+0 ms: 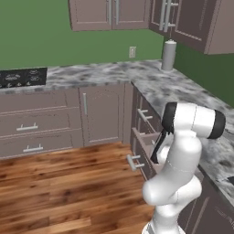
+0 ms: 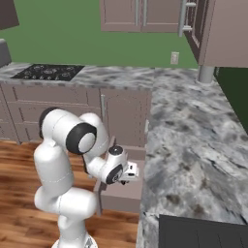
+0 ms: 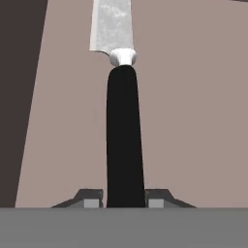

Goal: Pick up the metallic utensils from the counter and place them in the open drawer. Make sure not to pick up any wooden utensils.

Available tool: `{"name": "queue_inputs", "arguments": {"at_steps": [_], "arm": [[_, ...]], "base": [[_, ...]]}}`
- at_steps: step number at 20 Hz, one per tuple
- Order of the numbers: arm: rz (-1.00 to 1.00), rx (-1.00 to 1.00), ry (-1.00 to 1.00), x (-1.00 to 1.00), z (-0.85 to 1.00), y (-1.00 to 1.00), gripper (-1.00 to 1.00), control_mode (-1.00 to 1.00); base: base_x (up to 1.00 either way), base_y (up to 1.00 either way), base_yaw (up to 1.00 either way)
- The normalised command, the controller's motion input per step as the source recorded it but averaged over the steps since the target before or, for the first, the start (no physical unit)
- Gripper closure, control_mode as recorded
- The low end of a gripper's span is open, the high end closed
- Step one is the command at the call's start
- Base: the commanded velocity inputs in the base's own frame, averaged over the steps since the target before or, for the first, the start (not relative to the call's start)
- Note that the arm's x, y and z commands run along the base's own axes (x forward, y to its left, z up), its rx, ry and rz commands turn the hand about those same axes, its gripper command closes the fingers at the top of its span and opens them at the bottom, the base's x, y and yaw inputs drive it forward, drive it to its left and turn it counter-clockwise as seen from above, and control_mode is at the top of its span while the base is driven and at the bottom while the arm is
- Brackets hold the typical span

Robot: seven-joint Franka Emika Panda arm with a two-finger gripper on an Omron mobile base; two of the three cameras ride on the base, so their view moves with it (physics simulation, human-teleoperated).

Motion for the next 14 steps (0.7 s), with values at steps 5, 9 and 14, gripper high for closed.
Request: {"name": "queue_inputs", "arguments": {"at_steps": [5,9,14], "arm": [[0.00,0.00,0.00,0.22,-0.10,0.00,-1.00,-1.00],[0.00,0.00,0.00,0.01,0.00,0.00,-1.00,-1.00],[0.00,0.00,-0.02,-0.07,0.29,0.00,-1.00,-1.00]], "base": [[0.00,0.00,0.00],[0.00,0.00,0.00],[0.00,0.00,0.00]]}}
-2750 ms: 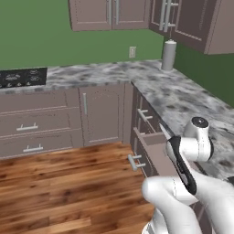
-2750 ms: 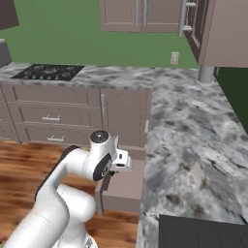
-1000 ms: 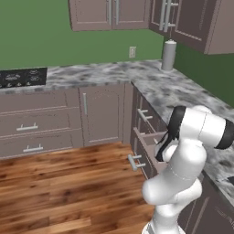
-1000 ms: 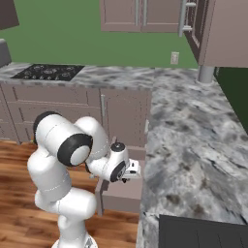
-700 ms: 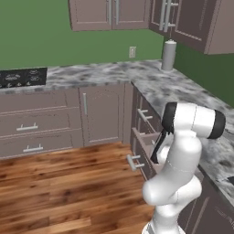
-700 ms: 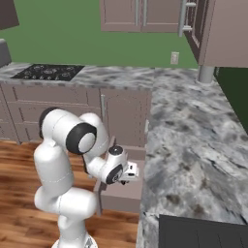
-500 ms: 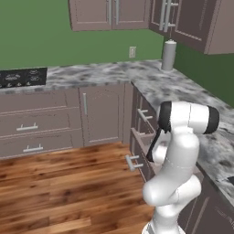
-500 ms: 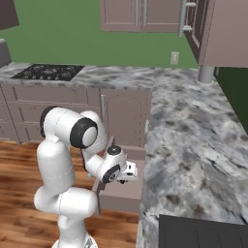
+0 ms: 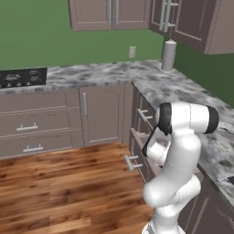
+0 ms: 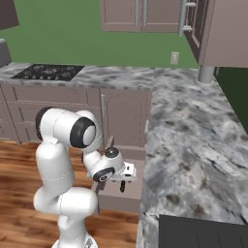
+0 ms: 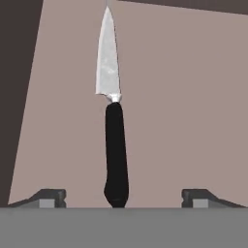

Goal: Pick up the metallic utensils from the counter and place them in the open drawer. Make sure not to pick up any wooden utensils.

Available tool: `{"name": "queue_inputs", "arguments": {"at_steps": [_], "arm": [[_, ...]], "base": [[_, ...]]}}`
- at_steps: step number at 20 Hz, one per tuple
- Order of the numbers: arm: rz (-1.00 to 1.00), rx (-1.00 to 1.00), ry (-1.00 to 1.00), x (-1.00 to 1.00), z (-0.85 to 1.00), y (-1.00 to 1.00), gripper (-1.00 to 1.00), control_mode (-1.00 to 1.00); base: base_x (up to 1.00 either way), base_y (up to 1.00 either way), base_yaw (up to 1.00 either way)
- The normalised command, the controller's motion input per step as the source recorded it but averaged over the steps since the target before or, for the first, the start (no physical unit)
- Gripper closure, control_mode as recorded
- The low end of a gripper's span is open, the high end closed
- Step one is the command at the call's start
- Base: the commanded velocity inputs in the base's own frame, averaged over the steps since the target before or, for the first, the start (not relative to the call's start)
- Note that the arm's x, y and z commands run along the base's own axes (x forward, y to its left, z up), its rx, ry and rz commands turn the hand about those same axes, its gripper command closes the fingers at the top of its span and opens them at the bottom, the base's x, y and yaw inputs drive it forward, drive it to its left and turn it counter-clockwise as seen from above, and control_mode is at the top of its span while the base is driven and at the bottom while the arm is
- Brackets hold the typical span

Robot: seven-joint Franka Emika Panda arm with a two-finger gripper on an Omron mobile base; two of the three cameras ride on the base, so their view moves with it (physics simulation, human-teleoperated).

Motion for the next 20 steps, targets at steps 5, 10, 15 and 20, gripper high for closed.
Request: {"name": "queue_inputs", "arguments": {"at_steps": [5,10,15,20], "arm": [[0.00,0.05,-0.01,-0.36,0.91,0.00,-1.00,-1.00],[0.00,0.00,0.00,-0.10,1.00,0.03,-1.00,-1.00],[0.00,0.00,0.06,-0.20,1.00,0.11,-1.00,-1.00],[0.00,0.04,0.26,-0.21,1.00,0.01,-1.00,-1.00]], "base": [[0.00,0.00,0.00],[0.00,0.00,0.00],[0.00,0.00,0.00],[0.00,0.00,0.00]]}}
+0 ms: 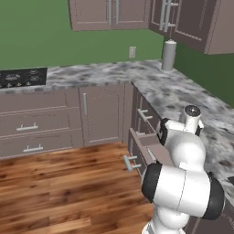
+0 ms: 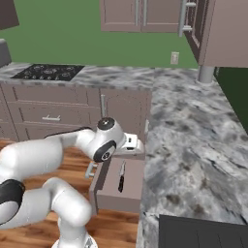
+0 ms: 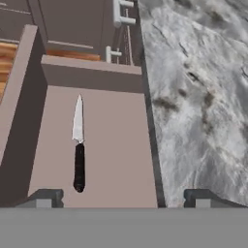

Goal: Pick up the metallic utensils from the counter and place them in the open drawer. Make sure not to pick up any wooden utensils.

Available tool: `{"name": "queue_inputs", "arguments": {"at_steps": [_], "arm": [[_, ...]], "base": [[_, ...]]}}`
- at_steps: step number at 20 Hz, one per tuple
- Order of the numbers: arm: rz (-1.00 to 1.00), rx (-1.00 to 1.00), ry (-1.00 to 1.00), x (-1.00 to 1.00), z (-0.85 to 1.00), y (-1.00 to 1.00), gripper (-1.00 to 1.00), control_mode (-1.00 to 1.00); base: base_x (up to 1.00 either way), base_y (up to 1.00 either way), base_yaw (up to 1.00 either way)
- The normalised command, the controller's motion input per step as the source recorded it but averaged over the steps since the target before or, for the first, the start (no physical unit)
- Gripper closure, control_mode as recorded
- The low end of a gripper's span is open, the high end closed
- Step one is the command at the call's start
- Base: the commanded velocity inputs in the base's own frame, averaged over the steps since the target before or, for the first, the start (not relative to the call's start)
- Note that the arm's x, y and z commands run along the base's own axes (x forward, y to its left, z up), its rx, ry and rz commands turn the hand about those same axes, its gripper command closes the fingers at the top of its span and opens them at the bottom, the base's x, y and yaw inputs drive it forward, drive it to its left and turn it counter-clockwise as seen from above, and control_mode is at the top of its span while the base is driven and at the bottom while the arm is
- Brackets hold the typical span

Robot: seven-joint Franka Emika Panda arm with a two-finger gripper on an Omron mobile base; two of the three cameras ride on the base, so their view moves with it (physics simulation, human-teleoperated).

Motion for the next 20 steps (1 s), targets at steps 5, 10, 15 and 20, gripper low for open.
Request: {"name": "queue_inputs", "arguments": {"at_steps": [5,10,15,20], "arm": [[-0.02,0.20,0.25,-0.60,1.00,0.19,-1.00,-1.00],[-0.04,0.07,-0.01,-0.64,0.80,0.28,-1.00,-1.00],[-0.07,0.00,-0.13,-0.73,0.37,0.40,-1.00,-1.00],[-0.08,0.00,-0.08,-0.58,0.31,0.42,-1.00,-1.00]], "base": [[0.00,0.00,0.00],[0.00,0.00,0.00],[0.00,0.00,0.00],[0.00,0.00,0.00]]}}
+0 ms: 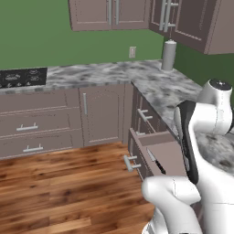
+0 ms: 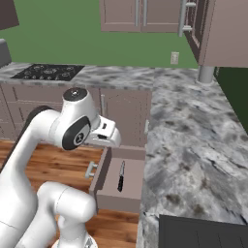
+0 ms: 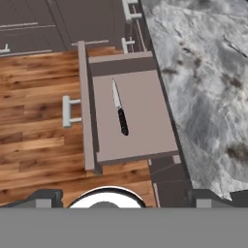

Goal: Pick up the metallic utensils from the counter and place them in the open drawer. Make sure not to pick up any wooden utensils.

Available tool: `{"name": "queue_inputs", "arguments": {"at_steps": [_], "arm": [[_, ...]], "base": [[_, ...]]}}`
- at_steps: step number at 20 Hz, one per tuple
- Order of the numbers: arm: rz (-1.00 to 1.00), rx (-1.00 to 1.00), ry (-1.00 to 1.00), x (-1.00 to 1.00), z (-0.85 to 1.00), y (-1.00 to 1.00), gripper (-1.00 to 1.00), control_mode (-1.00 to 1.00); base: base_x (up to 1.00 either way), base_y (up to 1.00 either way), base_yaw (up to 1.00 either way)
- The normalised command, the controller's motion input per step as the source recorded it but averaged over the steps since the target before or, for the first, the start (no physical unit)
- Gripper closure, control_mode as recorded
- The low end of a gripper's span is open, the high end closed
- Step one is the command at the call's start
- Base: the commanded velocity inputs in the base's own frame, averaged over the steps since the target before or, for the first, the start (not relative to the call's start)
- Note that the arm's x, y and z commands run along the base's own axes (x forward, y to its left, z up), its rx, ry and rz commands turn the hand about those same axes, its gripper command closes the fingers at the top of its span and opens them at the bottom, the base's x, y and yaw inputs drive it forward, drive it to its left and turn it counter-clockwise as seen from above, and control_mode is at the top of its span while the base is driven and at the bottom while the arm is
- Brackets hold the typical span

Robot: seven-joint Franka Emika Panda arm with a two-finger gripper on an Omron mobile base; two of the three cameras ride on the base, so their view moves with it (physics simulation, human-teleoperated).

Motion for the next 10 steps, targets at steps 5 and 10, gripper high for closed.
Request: {"name": "queue_inputs", "arguments": {"at_steps": [5,10], "arm": [[-0.01,0.00,-0.19,-0.25,0.26,0.32,-1.00,-1.00],[0.00,0.00,-0.19,-0.22,0.46,0.34,-1.00,-1.00]], "base": [[0.00,0.00,0.00],[0.00,0.00,0.00]]}}
